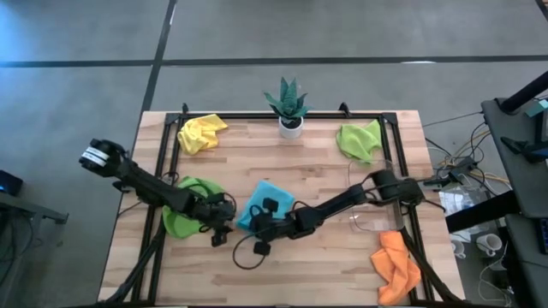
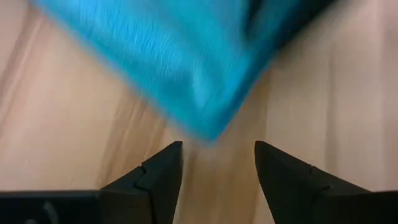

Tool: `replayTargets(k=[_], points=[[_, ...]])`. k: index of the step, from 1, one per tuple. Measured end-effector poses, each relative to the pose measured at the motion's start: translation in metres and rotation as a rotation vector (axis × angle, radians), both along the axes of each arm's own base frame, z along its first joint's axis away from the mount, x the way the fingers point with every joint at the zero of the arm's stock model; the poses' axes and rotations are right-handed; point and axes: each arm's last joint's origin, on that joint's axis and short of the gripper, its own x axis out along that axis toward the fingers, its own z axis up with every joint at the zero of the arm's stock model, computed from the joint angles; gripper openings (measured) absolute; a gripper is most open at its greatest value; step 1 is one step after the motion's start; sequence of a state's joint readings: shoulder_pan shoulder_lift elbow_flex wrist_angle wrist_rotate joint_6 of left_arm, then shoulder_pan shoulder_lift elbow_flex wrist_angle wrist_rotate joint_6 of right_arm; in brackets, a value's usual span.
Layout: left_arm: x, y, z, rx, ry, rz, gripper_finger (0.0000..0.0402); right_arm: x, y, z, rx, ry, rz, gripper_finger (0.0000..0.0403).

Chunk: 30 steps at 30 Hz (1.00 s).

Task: Fold microfiber towels
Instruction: Fold the blue towel on the table

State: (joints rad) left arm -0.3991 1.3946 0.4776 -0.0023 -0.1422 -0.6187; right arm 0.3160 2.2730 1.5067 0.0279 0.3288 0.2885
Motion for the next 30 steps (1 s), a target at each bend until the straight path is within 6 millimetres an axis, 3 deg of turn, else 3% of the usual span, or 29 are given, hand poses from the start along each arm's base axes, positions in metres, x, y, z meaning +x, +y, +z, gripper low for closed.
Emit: replayTargets(k=[4, 9, 14, 16, 21, 24, 26, 30], points=[[0.002, 0.003, -0.006, 0.06, -0.043, 0.033, 0.0185, 0.008, 0.015, -0.012, 0.115, 0.05, 0.134, 0.0074], [0.003, 0.002, -0.008, 0.083, -0.04, 0.006, 0.0185, 0.006, 0.014, -0.001, 0.11, 0.091, 0.12, 0.0075], [0.0, 0.002, -0.007, 0.066, -0.036, -0.016, 0.0185, 0.004, 0.005, 0.032, -0.09, 0.016, 0.033, 0.0081], [0.0, 0.002, -0.008, 0.071, -0.037, -0.023, 0.0185, 0.005, -0.002, 0.034, -0.17, 0.001, -0.032, 0.0081], [0.0, 0.002, -0.009, 0.094, -0.049, -0.011, 0.0185, 0.01, -0.015, 0.01, -0.196, 0.05, -0.054, 0.0071], [0.0, 0.003, -0.009, 0.098, -0.059, -0.001, 0.0185, 0.016, -0.008, -0.013, -0.054, 0.059, 0.067, 0.0066], [0.0, 0.004, -0.01, 0.099, -0.061, 0.001, 0.0185, 0.019, 0.0, -0.013, 0.073, 0.047, 0.168, 0.0064], [0.0, 0.004, -0.01, 0.095, -0.062, 0.012, 0.0185, 0.018, 0.006, -0.013, 0.069, 0.027, 0.172, 0.0065]])
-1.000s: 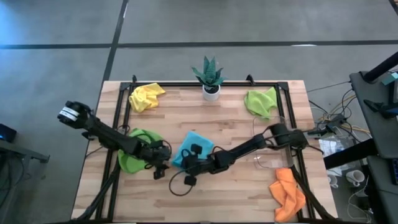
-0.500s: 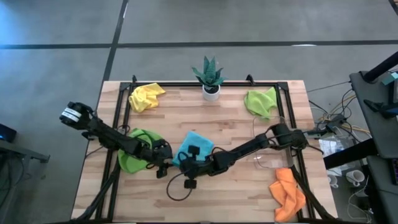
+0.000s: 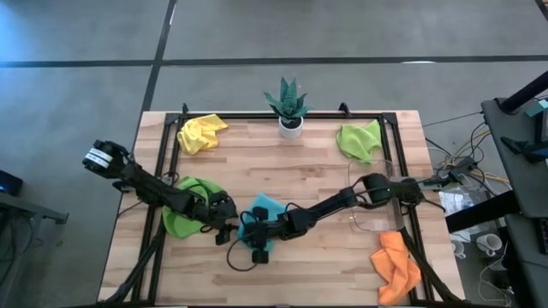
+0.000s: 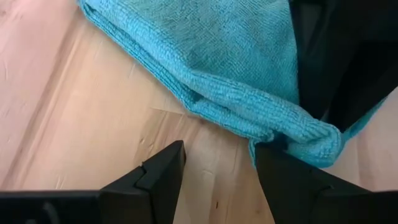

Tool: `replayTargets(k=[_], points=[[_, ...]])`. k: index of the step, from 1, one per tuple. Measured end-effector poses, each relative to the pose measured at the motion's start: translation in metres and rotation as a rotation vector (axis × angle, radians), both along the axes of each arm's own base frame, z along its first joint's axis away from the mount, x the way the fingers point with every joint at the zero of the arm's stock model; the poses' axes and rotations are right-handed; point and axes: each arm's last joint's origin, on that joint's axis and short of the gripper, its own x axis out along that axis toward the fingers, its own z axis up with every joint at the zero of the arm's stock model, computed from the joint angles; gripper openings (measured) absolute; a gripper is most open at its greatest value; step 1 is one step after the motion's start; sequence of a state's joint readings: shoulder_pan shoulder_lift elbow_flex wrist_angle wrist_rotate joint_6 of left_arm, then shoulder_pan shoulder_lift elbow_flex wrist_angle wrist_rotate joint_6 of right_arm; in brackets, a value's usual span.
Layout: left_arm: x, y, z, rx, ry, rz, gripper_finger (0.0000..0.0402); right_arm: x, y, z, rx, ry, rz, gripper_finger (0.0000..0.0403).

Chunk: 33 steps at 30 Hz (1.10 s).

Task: Fold microfiber towels
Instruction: Fold the blue towel on the table

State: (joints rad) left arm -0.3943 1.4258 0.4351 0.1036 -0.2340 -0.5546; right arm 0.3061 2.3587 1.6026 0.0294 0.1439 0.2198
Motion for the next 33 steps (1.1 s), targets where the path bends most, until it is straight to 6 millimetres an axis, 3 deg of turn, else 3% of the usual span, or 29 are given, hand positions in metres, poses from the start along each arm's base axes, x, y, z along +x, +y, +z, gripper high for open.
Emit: replayTargets(k=[5, 9, 15, 20, 23, 28, 33], points=[[-0.001, 0.0, 0.002, -0.023, 0.006, -0.005, 0.0185, -0.003, -0.005, 0.01, -0.07, 0.01, -0.021, 0.0071], [-0.009, 0.001, 0.011, -0.091, 0.077, -0.019, 0.0185, -0.009, -0.014, 0.032, -0.115, 0.042, -0.033, 0.0074], [-0.021, 0.006, 0.037, -0.117, 0.017, 0.025, 0.0185, -0.036, -0.037, 0.057, -0.318, 0.045, -0.188, 0.0077], [-0.016, 0.007, 0.051, -0.064, -0.174, 0.07, 0.0185, -0.058, -0.081, 0.043, -0.262, -0.002, -0.352, 0.0068], [-0.014, 0.007, 0.05, -0.036, -0.192, 0.054, 0.0185, -0.067, -0.099, 0.026, -0.203, -0.105, -0.415, 0.0063], [-0.02, 0.009, 0.046, -0.022, -0.067, 0.064, 0.0185, -0.074, -0.108, 0.001, -0.099, -0.26, -0.427, 0.0053], [-0.038, 0.016, 0.056, 0.027, 0.139, 0.095, 0.0185, -0.068, -0.107, -0.014, -0.049, -0.375, -0.425, 0.0034]])
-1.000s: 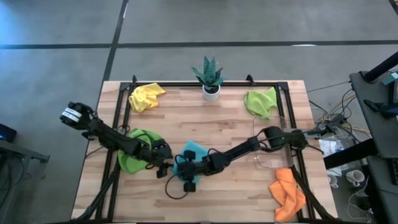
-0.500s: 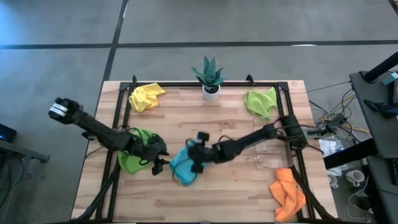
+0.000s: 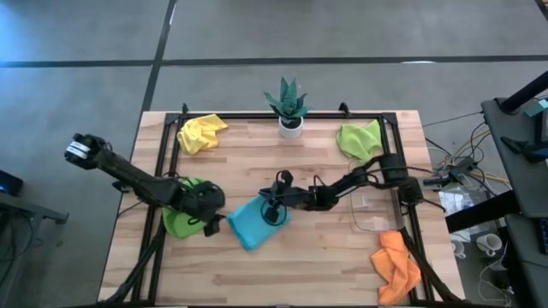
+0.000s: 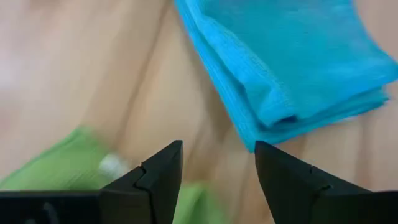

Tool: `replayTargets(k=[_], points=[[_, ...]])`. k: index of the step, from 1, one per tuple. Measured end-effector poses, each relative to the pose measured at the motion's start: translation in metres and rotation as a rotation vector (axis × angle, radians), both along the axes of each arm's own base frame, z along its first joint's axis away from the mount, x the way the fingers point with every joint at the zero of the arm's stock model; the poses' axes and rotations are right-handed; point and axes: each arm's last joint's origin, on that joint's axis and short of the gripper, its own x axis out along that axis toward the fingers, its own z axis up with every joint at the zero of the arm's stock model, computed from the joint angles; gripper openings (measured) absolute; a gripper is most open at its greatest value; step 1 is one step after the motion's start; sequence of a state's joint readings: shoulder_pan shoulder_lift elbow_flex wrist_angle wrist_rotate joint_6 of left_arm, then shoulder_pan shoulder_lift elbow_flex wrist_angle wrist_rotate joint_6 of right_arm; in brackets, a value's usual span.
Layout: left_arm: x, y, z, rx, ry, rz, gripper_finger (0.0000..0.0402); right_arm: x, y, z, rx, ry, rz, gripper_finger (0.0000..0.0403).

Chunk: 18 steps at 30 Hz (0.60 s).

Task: Fold microfiber towels
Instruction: Fold the blue towel on the table

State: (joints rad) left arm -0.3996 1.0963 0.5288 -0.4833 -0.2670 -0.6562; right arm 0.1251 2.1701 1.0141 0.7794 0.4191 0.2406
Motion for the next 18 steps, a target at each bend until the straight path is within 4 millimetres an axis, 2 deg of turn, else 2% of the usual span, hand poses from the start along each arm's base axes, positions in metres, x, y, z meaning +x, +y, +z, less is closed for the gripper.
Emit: replayTargets(k=[4, 9, 14, 18], points=[[-0.004, 0.002, 0.013, -0.008, -0.034, -0.01, 0.0185, 0.007, -0.004, -0.026, 0.03, 0.042, -0.025, 0.0022], [-0.014, 0.005, 0.025, -0.032, -0.018, -0.016, 0.0185, 0.013, -0.012, -0.036, 0.021, 0.056, -0.06, 0.0018], [-0.034, 0.013, 0.04, -0.042, 0.102, 0.084, 0.0185, 0.008, -0.026, -0.031, -0.047, 0.133, -0.134, 0.0018], [-0.035, 0.018, 0.043, 0.022, 0.003, 0.157, 0.0185, 0.002, -0.028, -0.017, -0.126, 0.203, -0.133, 0.0018]])
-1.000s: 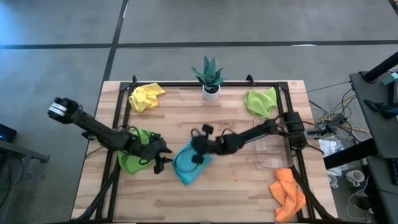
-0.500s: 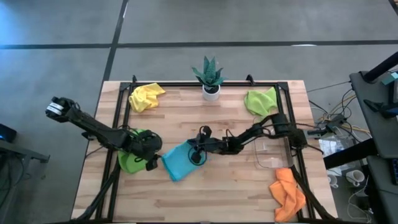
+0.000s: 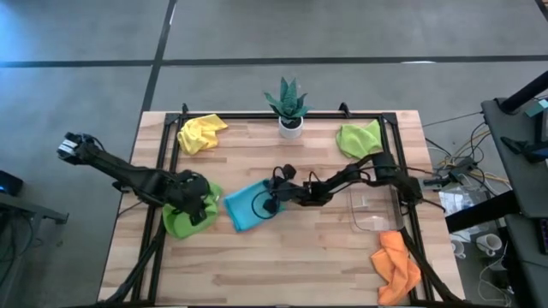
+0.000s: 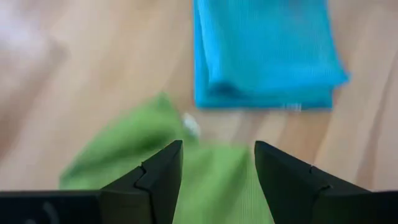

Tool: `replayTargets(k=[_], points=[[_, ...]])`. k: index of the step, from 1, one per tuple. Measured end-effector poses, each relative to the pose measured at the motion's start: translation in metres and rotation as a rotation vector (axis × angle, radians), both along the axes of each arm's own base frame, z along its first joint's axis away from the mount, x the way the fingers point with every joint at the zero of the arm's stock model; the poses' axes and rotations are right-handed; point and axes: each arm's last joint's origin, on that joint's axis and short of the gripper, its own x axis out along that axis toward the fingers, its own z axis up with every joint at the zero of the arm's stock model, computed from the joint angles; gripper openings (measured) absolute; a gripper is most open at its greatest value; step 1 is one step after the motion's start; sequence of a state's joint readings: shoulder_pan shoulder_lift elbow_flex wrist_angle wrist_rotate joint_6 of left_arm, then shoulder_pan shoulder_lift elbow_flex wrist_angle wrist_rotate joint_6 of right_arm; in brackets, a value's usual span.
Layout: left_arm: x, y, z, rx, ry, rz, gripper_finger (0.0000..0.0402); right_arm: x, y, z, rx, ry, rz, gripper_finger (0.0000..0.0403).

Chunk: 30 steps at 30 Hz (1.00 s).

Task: Fold microfiber towels
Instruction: Fold the blue towel on the table

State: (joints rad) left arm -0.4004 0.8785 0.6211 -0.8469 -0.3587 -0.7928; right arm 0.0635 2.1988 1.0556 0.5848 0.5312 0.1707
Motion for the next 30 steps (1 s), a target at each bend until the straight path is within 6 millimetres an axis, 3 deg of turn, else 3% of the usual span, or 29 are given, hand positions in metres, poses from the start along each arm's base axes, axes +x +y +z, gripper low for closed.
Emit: replayTargets(k=[4, 7, 14, 21, 26, 30], points=[[0.019, -0.006, -0.008, 0.047, -0.195, -0.068, 0.0185, -0.007, -0.001, 0.03, -0.041, 0.019, 0.003, 0.0018], [0.029, -0.009, -0.022, 0.077, -0.234, -0.056, 0.0185, -0.018, 0.001, 0.059, -0.039, -0.017, 0.009, 0.0018], [0.042, -0.002, -0.052, -0.063, -0.172, 0.306, 0.0185, -0.051, 0.013, 0.105, -0.027, -0.103, 0.053, 0.0018], [0.054, -0.001, -0.069, -0.146, -0.153, 0.513, 0.0185, -0.064, 0.019, 0.109, -0.026, -0.11, 0.072, 0.0018], [0.066, -0.005, -0.077, -0.175, -0.173, 0.506, 0.0185, -0.069, 0.025, 0.101, -0.015, -0.088, 0.087, 0.0018], [0.074, -0.008, -0.068, -0.21, -0.202, 0.493, 0.0185, -0.071, 0.031, 0.099, -0.009, -0.075, 0.102, 0.0018]])
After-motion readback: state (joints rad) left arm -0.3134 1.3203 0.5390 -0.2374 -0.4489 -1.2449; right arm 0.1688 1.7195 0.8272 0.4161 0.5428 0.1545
